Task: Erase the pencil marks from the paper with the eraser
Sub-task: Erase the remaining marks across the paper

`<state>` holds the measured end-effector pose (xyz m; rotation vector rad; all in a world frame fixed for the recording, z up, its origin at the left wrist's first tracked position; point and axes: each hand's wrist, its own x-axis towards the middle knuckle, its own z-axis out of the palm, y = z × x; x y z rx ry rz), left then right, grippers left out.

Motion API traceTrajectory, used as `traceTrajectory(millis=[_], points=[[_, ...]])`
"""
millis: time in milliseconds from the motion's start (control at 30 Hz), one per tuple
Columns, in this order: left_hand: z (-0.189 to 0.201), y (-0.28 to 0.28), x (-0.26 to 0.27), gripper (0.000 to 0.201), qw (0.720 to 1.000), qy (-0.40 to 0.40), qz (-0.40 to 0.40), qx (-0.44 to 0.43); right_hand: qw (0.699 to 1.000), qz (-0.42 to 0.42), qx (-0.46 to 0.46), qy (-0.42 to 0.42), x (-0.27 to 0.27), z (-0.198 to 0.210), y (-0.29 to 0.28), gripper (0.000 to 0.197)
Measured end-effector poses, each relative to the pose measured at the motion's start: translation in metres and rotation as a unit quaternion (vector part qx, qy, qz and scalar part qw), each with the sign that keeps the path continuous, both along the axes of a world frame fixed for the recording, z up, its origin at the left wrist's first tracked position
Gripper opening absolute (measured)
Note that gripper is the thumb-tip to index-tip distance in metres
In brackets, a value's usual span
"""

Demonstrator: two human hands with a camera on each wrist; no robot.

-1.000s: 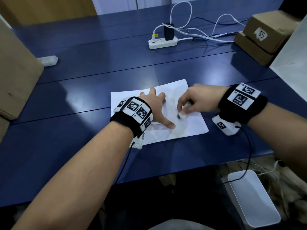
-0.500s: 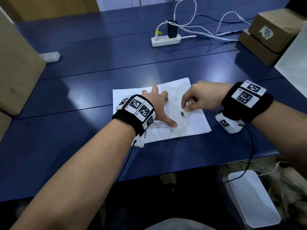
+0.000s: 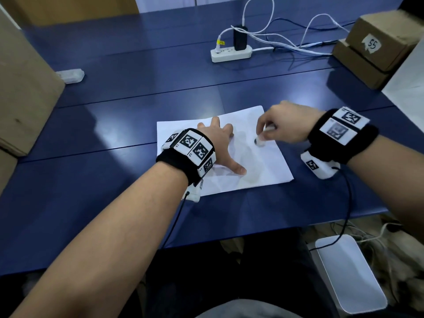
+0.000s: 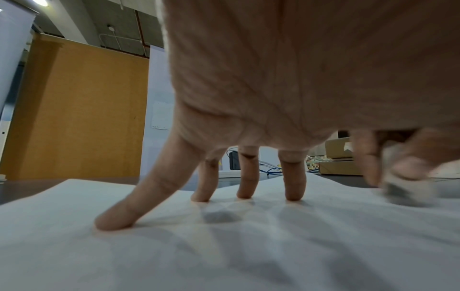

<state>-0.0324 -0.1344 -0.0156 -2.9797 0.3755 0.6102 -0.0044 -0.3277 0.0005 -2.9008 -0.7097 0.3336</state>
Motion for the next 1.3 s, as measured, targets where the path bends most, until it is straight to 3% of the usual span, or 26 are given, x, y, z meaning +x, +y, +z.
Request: traceTrajectory(millis=[100, 267, 333, 433, 500, 567, 667, 733, 800, 867, 967, 1167, 1233, 1300], points=[[0.0, 0.0, 0.0, 0.109, 1.0, 0.004, 0.002, -0.003, 1.0, 0.002, 0.012, -0.001, -0.003, 0.0, -0.003, 0.013], [0.0, 0.001, 0.0, 0.105, 1.0, 0.003, -0.002, -0.003, 0.974, 0.107, -0.016, 0.198, -0.029, 0.001, -0.003, 0.008], [0.0, 0.0, 0.0, 0.106, 1.0, 0.003, -0.002, -0.002, 0.982, 0.095, -0.015, 0.162, -0.024, 0.002, -0.003, 0.006], [0.001, 0.0, 0.001, 0.109, 1.0, 0.0, -0.001, 0.002, 0.999, 0.024, -0.016, 0.023, -0.004, -0.002, -0.003, 0.009], [0.0, 0.0, 0.0, 0.111, 1.0, 0.0, -0.002, 0.004, 1.0, -0.019, 0.002, -0.01, 0.002, -0.004, -0.005, 0.012], [0.0, 0.001, 0.001, 0.111, 1.0, 0.002, 0.0, 0.003, 1.0, 0.002, 0.006, 0.016, -0.003, -0.003, -0.007, 0.008], [-0.001, 0.001, 0.001, 0.108, 1.0, 0.003, 0.001, -0.005, 0.984, 0.092, -0.007, 0.154, -0.022, -0.001, -0.005, 0.006], [-0.001, 0.001, 0.001, 0.105, 1.0, 0.003, 0.0, -0.006, 0.974, 0.109, -0.017, 0.196, -0.027, -0.002, -0.005, 0.009], [-0.001, 0.001, 0.002, 0.106, 1.0, 0.003, -0.001, -0.003, 0.985, 0.078, -0.014, 0.155, -0.021, -0.001, -0.004, 0.01], [-0.001, 0.0, 0.002, 0.11, 1.0, 0.006, 0.002, 0.0, 0.998, 0.024, -0.005, 0.059, -0.01, 0.0, -0.001, 0.012], [0.0, -0.001, 0.001, 0.111, 1.0, 0.006, 0.003, 0.004, 0.999, -0.03, 0.016, -0.022, 0.001, -0.002, -0.002, 0.02], [0.0, 0.001, 0.001, 0.105, 1.0, -0.001, -0.001, -0.002, 0.983, 0.097, 0.002, 0.154, -0.028, 0.0, 0.002, 0.008], [0.0, 0.0, 0.001, 0.106, 1.0, 0.001, -0.002, 0.001, 0.985, 0.093, 0.0, 0.144, -0.024, 0.0, 0.004, 0.007], [0.001, 0.0, 0.001, 0.108, 1.0, 0.002, -0.003, 0.006, 0.996, 0.046, 0.006, 0.075, -0.01, -0.001, 0.004, 0.008]])
